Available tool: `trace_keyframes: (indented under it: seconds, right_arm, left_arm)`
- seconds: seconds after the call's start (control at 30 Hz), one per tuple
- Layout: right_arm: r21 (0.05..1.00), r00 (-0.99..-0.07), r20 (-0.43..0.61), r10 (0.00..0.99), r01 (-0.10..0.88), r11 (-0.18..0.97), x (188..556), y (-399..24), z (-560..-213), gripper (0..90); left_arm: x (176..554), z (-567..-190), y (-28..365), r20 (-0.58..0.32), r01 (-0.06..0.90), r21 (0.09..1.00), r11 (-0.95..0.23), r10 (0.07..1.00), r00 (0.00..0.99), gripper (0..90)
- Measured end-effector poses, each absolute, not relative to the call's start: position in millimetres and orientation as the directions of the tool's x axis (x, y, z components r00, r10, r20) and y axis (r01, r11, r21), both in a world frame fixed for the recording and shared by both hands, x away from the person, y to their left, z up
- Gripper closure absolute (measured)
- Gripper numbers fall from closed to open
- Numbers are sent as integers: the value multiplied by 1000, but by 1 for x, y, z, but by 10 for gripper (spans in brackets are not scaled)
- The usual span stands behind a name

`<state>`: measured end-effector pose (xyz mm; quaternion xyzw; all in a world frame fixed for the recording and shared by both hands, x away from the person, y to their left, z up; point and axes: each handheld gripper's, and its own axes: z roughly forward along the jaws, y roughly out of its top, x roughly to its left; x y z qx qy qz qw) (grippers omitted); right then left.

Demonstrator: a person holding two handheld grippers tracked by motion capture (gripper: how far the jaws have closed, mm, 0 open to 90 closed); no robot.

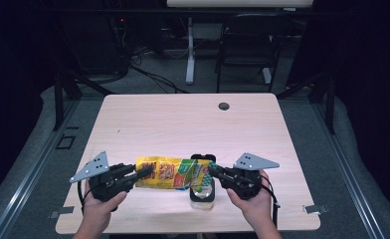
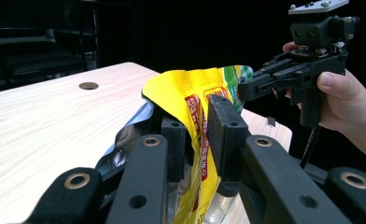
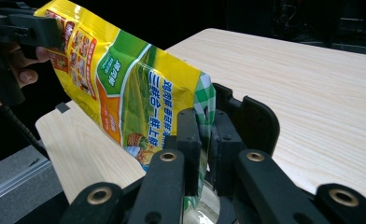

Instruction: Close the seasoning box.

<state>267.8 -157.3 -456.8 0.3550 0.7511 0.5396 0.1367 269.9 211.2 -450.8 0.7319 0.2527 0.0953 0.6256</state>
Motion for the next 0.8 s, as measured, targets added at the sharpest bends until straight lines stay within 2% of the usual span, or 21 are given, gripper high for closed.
trace_keyframes:
  seconds: [0.8]
  right_arm:
    - [894,-730,165,663,394,212,267,-166,-458,839]
  left_arm:
    - [267,-446,202,-162,228,970,-84,475,865,769]
